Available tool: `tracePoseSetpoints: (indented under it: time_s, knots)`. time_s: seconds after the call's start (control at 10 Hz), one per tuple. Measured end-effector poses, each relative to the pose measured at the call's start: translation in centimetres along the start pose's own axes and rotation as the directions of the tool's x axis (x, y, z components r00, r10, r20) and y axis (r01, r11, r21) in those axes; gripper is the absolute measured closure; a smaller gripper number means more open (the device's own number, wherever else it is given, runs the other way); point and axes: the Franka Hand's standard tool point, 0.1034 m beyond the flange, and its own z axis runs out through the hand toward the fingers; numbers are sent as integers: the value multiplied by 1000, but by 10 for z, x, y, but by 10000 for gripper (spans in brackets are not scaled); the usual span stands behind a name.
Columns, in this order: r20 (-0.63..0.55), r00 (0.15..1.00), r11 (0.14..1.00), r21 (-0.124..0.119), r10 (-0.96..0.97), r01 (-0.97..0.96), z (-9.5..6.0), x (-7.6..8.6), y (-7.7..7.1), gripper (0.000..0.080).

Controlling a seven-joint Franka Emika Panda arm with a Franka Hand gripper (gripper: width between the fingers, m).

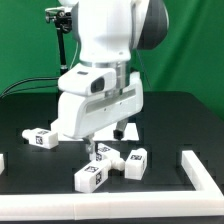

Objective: Assemble one leg

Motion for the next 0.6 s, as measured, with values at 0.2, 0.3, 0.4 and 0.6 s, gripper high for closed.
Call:
tracePoseSetpoints:
  time_s: [0.2,0.3,0.4,0.6]
  knots:
    - [17,1000,999,19,26,-27,15,-12,-11,150]
    - [11,1000,1000,17,4,-5,21,-16,-7,150]
    - [16,1000,1000,23,10,-10,26,-20,-6,150]
    - [26,999,999,35,21,-22,36,-22,-10,150]
